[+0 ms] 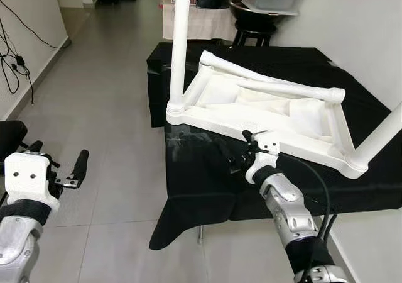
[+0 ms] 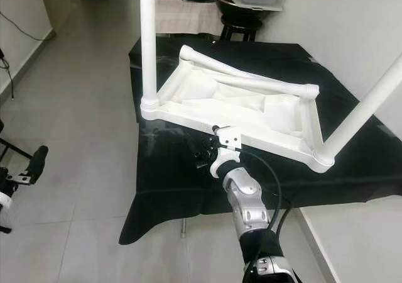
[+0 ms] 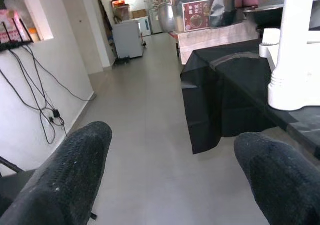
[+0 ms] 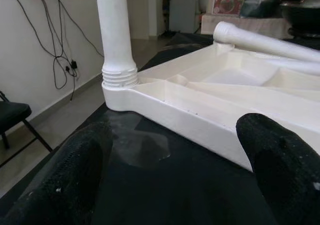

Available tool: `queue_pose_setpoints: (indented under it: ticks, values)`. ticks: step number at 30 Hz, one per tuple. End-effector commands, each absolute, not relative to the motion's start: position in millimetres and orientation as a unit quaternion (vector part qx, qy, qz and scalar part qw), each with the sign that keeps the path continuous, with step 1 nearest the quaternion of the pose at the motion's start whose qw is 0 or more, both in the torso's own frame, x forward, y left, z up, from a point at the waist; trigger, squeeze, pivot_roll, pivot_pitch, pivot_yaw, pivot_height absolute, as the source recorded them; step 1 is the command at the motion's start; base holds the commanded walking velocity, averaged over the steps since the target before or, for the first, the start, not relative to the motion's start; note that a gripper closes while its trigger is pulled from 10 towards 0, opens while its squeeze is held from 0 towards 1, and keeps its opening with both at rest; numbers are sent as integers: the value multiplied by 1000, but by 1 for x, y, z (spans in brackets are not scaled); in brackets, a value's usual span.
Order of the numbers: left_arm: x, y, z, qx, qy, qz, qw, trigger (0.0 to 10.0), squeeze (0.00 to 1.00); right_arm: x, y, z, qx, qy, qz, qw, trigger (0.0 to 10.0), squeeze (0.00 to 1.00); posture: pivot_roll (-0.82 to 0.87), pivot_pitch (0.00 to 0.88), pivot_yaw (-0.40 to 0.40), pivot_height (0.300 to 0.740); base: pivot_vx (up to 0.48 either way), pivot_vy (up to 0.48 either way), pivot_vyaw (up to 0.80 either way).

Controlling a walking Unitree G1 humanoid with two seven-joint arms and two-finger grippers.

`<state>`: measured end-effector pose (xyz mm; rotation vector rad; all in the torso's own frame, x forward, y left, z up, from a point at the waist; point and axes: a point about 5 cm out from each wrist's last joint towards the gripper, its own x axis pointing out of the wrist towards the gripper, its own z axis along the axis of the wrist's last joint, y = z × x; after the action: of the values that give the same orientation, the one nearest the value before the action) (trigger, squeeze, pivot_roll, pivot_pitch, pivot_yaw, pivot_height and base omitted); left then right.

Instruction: Building children table

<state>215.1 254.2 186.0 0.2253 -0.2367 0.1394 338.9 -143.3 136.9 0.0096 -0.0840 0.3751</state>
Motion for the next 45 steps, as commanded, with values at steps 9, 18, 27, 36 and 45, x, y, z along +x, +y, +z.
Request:
queue_pose_setpoints:
  ticks: [9,18,27,36,45]
  values:
    - [214,243,175,87,-95,60,990,10000,0,336,-136,141,-14,-53,221,974,10000,0,-56,75,-103,740,275,0,440]
    - [218,236,173,86,-85,48,991,10000,0,337,-138,139,0,-31,197,980,10000,0,-58,68,-94,740,290,0,56]
    - [220,233,174,86,-84,35,992,10000,0,336,-135,136,25,-25,214,976,10000,0,-40,58,-84,740,293,0,0]
    - [221,226,175,85,-82,21,993,10000,0,329,-122,148,21,-40,334,941,10000,0,-40,65,-78,740,285,0,0]
    - [222,221,173,81,-78,11,994,10000,0,343,-131,174,-26,-57,400,914,10000,0,-39,74,-80,740,285,0,0]
